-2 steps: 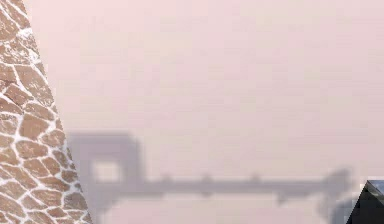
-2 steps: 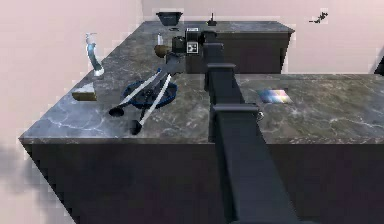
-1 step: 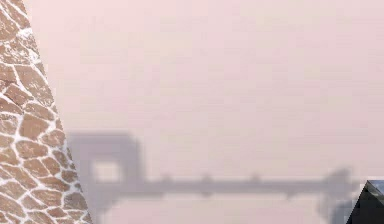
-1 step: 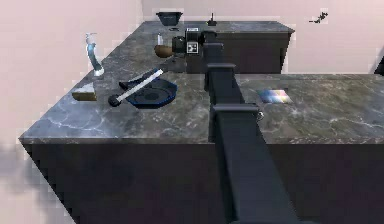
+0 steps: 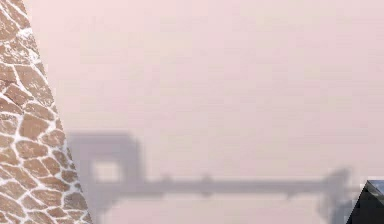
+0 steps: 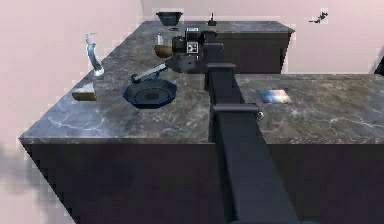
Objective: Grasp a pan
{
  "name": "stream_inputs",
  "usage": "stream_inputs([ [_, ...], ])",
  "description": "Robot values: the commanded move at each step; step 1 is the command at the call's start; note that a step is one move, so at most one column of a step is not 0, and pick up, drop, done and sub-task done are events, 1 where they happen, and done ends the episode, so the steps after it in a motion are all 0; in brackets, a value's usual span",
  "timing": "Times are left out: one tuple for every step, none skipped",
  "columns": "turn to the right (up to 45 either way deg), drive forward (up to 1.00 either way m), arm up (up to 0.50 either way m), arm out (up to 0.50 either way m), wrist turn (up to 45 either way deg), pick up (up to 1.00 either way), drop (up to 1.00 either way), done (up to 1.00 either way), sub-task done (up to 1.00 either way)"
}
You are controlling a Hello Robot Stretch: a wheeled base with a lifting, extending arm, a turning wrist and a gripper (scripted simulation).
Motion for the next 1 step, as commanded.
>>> stream_inputs([
  [0.0,0.0,0.0,0.0,9.0,0.0,0.0,0.0,0.0],
])
